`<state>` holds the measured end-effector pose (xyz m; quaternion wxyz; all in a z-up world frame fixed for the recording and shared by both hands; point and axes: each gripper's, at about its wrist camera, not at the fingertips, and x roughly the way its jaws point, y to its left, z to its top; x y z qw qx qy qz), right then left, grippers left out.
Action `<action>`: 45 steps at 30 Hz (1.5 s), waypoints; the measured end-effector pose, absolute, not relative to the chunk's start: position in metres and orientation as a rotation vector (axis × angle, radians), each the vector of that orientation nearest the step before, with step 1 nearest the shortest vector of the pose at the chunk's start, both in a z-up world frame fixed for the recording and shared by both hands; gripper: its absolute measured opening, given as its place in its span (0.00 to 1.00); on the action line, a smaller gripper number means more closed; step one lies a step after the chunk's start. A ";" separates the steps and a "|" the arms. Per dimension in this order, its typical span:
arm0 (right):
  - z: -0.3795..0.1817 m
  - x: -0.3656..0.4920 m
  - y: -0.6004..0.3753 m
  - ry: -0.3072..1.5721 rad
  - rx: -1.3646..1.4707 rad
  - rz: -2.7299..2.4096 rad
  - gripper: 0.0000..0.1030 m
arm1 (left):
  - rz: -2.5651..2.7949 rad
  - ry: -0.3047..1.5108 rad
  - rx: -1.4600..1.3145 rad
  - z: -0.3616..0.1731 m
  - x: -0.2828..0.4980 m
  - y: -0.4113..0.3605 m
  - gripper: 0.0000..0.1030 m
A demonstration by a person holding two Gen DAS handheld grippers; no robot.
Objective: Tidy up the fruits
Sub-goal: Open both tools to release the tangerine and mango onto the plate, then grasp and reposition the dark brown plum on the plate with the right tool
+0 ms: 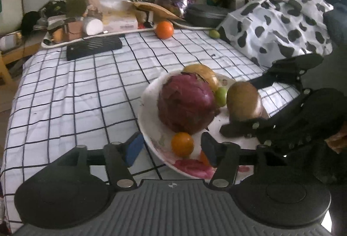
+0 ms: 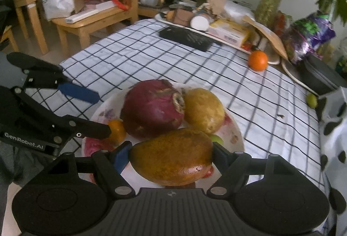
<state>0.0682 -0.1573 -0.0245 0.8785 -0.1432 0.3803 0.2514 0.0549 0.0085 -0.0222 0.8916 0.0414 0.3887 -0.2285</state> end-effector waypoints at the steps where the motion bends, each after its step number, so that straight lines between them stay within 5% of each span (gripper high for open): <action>1: -0.026 0.069 -0.155 0.794 -0.303 0.534 0.79 | -0.467 0.800 0.082 -0.021 0.055 0.010 0.57; 4: -0.022 0.064 -0.153 0.729 -0.321 0.531 1.00 | -0.436 0.787 0.069 -0.019 0.054 0.012 0.60; 41: -0.030 0.035 -0.203 0.853 -0.177 0.307 1.00 | -0.392 0.767 0.186 -0.013 0.028 -0.022 0.62; 45: -0.031 0.038 -0.200 0.867 -0.166 0.345 0.80 | -0.387 0.773 0.202 -0.014 0.028 -0.024 0.62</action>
